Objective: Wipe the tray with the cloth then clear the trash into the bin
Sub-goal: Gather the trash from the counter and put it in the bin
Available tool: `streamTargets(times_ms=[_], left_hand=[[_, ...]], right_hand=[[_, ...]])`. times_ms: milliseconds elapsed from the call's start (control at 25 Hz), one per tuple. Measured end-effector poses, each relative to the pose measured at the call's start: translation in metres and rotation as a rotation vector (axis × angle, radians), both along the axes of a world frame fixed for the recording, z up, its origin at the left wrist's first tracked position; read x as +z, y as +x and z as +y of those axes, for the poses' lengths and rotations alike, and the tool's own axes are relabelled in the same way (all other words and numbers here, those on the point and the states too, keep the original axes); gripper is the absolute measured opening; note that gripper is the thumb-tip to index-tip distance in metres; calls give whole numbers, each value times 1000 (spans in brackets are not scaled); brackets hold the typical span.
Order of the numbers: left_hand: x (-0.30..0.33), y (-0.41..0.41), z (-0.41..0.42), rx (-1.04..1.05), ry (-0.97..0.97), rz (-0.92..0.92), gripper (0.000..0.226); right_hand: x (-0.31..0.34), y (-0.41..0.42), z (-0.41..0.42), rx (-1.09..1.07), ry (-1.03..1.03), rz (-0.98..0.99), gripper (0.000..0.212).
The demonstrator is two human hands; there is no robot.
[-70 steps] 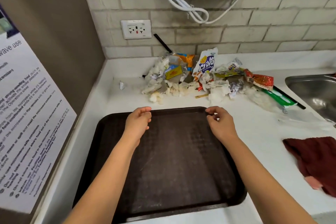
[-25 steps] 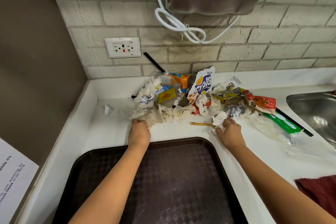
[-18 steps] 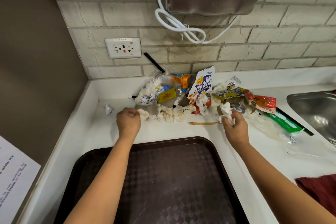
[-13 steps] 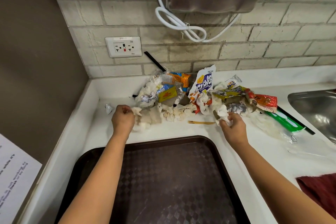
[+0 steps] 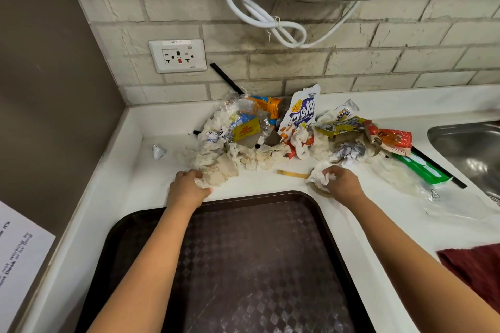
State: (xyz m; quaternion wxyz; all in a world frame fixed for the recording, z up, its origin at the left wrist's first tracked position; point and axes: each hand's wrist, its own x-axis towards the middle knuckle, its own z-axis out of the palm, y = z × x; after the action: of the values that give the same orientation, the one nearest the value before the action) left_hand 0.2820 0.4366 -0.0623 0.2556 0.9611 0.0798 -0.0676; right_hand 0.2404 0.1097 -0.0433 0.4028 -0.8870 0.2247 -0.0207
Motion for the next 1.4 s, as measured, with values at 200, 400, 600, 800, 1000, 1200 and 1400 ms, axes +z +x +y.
streamTargets(times_ms=[200,400,600,800,1000,1200,1400], left_hand=[[12,4,0,143,-178,-85,31],[26,10,9,385,-478,-226,23],[40,14,14,570,-1003,-269,34],[28,11,16,528,-908,-168,41],[6,1,14,248,-279,-93,35],[2,0,6,59,-94,-95,35],[49,-10,-37,145,-295,-408,27]], right_hand=[[5,-3,-4,-103,-65,-318,26],[7,-3,-7,-152,126,-479,16],[12,-2,-4,-273,303,-519,15],[7,-2,-9,-312,374,-405,31],[0,-9,-13,-338,324,-339,28],[-13,-16,-26,-279,84,-254,22],[-15,-25,-31,-186,74,-227,11]])
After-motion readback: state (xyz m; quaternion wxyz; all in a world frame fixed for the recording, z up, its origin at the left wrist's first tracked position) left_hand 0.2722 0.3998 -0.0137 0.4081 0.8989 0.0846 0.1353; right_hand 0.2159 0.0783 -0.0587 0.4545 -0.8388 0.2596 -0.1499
